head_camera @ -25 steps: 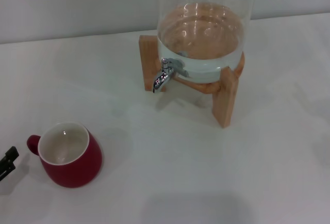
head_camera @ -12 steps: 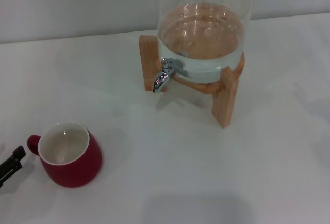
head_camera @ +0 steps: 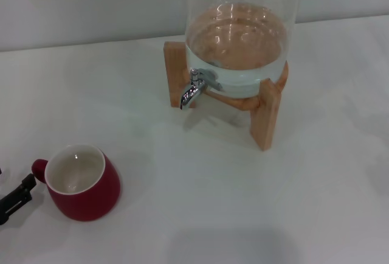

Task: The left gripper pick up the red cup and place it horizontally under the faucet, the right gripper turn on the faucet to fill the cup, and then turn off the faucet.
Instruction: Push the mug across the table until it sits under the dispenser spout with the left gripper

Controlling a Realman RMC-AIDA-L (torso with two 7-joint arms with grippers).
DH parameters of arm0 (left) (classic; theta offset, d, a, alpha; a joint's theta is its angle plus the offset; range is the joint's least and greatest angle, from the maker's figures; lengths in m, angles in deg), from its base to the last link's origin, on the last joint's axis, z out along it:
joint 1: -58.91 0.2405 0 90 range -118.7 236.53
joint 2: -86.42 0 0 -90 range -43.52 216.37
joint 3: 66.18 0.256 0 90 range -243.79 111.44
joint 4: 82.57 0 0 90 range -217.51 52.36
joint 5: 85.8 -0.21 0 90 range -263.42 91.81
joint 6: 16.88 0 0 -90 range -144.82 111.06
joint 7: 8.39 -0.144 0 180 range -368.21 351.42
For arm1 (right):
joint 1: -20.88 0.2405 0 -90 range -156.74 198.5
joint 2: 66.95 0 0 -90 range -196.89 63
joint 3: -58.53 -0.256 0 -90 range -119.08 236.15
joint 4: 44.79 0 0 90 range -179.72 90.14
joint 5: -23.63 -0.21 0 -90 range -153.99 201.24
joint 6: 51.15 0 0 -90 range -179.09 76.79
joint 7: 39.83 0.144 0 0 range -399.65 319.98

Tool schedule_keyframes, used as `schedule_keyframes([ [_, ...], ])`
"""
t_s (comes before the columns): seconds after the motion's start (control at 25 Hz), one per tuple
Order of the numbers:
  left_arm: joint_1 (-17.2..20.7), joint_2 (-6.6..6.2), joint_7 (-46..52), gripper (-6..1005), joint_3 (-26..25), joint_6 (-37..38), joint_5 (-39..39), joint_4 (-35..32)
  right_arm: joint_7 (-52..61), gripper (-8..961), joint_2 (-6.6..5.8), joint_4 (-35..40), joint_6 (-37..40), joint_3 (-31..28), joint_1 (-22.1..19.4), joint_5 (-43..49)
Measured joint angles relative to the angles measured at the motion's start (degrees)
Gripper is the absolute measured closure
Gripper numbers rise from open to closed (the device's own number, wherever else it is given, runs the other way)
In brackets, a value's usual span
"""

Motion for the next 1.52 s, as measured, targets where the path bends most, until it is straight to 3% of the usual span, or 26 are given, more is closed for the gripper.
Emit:
schedule_keyframes([
  [1.52,-2.6,0.14,0.8,169,0.3,0.4,-1.4,0.4,-0.1,231,0.0,0.0,0.3,-0.1,0.2,0.0],
])
